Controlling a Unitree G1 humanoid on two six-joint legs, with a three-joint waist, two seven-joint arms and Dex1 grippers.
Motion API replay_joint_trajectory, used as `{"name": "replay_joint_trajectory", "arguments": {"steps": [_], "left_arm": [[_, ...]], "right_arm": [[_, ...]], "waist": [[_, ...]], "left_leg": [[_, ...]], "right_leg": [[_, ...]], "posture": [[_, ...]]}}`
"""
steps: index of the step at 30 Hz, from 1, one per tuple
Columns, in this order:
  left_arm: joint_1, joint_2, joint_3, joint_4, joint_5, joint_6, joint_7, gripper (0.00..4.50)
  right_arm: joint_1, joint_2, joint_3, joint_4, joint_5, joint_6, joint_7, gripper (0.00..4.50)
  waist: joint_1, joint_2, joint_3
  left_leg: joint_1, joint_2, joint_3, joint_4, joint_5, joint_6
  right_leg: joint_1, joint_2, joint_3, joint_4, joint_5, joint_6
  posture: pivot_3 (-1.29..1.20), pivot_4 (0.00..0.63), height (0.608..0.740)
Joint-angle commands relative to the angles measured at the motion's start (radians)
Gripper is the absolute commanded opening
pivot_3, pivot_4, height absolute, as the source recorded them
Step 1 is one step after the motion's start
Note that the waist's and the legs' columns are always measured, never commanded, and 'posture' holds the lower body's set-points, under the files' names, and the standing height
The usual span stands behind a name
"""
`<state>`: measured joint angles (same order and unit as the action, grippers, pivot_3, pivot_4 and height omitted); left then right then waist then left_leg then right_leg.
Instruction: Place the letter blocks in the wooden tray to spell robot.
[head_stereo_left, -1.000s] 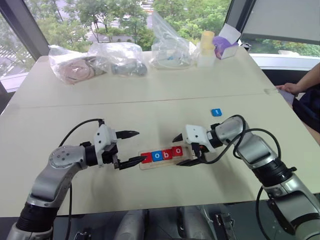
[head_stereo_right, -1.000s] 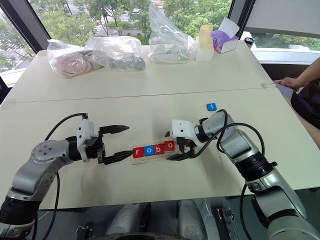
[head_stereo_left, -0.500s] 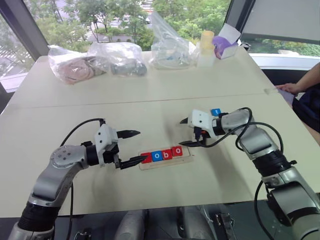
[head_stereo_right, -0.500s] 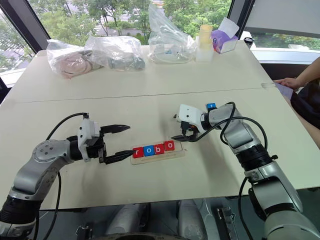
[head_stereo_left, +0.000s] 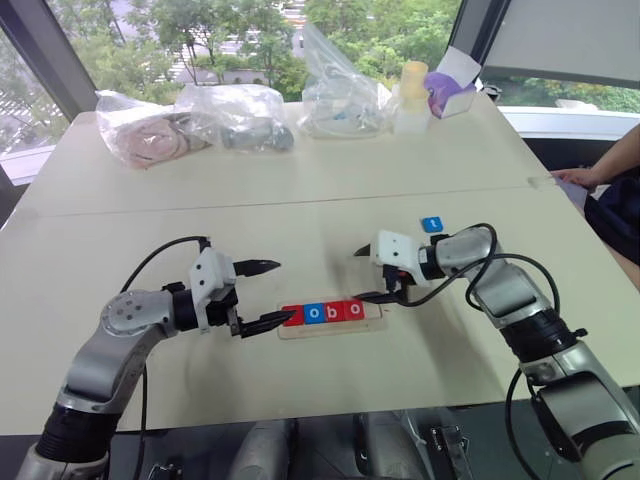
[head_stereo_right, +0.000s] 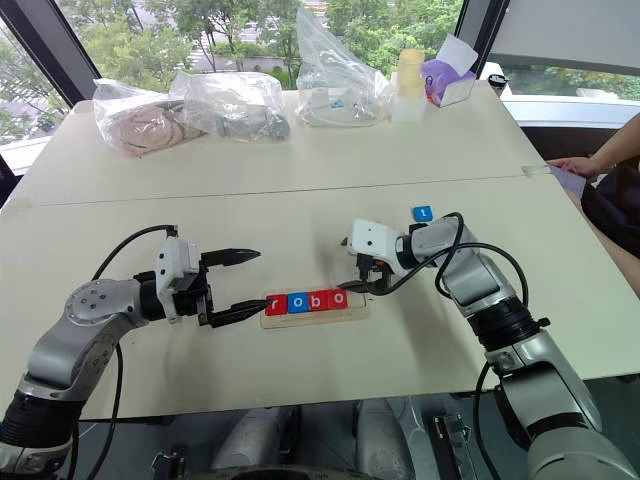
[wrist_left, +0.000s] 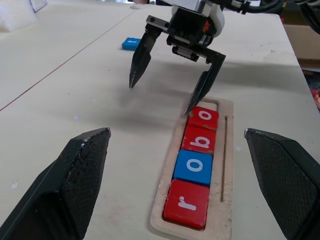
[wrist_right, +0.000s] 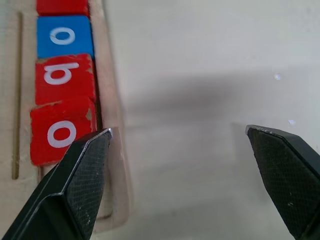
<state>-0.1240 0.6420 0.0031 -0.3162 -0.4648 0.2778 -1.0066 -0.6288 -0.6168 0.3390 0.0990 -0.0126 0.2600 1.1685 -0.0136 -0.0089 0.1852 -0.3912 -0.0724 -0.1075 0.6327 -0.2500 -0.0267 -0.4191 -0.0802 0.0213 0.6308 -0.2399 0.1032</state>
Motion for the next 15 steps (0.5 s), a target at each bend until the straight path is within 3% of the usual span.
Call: {"name": "replay_joint_trajectory", "arguments": {"steps": [1, 10, 15], "left_arm": [[-0.009, -0.003, 0.003, -0.009, 0.0, -0.014, 0.001, 4.5], [-0.006, -0.009, -0.003, -0.012, -0.001, -0.015, 0.007, 4.5], [-0.003, -0.014, -0.003, -0.013, 0.0, -0.015, 0.011, 4.5]], "right_arm": [[-0.004, 0.011, -0.023, -0.049, 0.027, 0.012, -0.006, 4.43], [-0.023, -0.022, -0.055, -0.022, -0.007, 0.002, -0.079, 4.43], [-0.048, -0.057, -0.133, 0.025, -0.034, 0.056, -0.189, 4.43]], "waist": [[0.0, 0.0, 0.0], [0.0, 0.0, 0.0], [0.001, 0.0, 0.0]], "left_leg": [[0.0, 0.0, 0.0, 0.0, 0.0, 0.0], [0.0, 0.0, 0.0, 0.0, 0.0, 0.0], [0.0, 0.0, 0.0, 0.0, 0.0, 0.0]], "right_leg": [[0.0, 0.0, 0.0, 0.0, 0.0, 0.0], [0.0, 0.0, 0.0, 0.0, 0.0, 0.0], [0.0, 0.0, 0.0, 0.0, 0.0, 0.0]], "posture": [[0.0, 0.15, 0.74], [0.0, 0.15, 0.74], [0.0, 0.15, 0.74]]}}
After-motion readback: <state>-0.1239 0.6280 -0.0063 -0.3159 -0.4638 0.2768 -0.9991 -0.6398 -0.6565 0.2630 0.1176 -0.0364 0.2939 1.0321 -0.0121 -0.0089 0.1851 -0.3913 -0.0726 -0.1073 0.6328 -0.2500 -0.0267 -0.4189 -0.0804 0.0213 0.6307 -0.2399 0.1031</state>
